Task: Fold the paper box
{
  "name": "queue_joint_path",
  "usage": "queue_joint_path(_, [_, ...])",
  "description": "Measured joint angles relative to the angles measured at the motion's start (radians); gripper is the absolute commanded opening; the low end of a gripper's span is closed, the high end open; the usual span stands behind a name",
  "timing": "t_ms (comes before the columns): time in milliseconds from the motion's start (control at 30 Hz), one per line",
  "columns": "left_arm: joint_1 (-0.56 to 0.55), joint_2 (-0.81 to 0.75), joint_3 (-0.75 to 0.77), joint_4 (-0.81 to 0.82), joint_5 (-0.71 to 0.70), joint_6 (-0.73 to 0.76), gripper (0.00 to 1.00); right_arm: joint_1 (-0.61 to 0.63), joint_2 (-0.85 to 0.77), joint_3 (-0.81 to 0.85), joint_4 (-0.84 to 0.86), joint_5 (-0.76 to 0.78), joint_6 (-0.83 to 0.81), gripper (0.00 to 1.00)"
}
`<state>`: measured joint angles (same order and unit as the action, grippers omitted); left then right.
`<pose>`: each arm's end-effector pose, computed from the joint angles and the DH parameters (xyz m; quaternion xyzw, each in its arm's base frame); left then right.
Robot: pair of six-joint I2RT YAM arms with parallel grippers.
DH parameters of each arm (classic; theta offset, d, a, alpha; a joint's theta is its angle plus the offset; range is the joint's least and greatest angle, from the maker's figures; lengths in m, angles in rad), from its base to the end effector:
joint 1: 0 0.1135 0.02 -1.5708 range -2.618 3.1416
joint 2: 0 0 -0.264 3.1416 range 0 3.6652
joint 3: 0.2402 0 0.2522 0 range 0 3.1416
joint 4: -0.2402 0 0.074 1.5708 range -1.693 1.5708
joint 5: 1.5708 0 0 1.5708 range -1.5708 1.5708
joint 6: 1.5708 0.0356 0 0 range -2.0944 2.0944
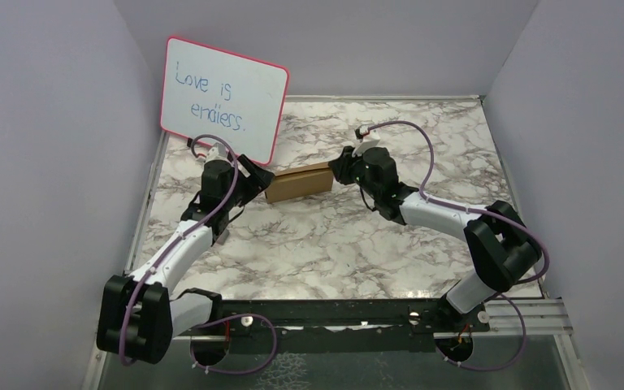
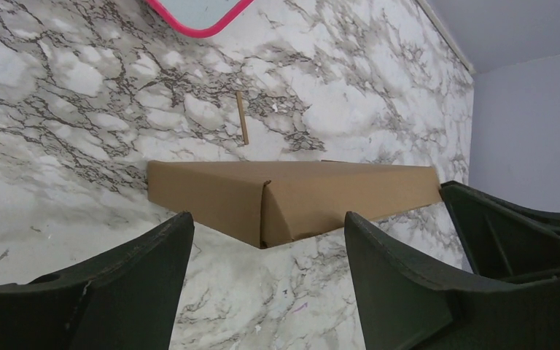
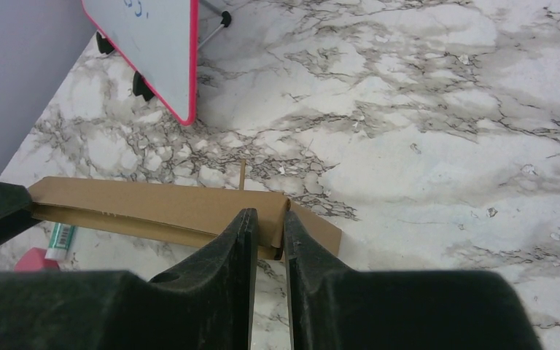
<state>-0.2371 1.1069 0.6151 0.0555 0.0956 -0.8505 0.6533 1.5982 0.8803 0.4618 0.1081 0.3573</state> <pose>0.2377 -0.0609 0.2406 -0.2299 0.8109 -0.3122 0.4384 0.2858 0.2140 0.2337 -0.0839 0.7867 0.2579 0.5546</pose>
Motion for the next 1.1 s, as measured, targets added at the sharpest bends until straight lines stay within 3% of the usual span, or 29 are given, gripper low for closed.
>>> queue_joint_path(267, [0.011, 0.063, -0.001, 0.064, 0.020, -0.024, 0.56, 0.000, -0.002, -0.001, -0.003, -0.005, 0.003, 0.24])
queue_joint_path(367, [0.028, 0.064, -0.016, 0.096, 0.039, -0.030, 0.55, 0.000, -0.003, -0.002, -0.004, -0.005, 0.009, 0.24])
queue_joint_path(600, [0.095, 0.063, -0.056, 0.159, 0.129, -0.069, 0.75, 0.000, -0.007, -0.004, -0.009, -0.006, 0.011, 0.24])
queue_joint_path(767, [0.117, 0.045, -0.056, 0.177, 0.178, -0.094, 0.77, 0.000, -0.007, -0.004, -0.009, -0.009, 0.011, 0.24])
queue_joint_path(1100, [0.139, 0.118, -0.037, 0.212, 0.231, -0.111, 0.54, 0.000, -0.007, -0.004, -0.009, -0.016, 0.011, 0.24])
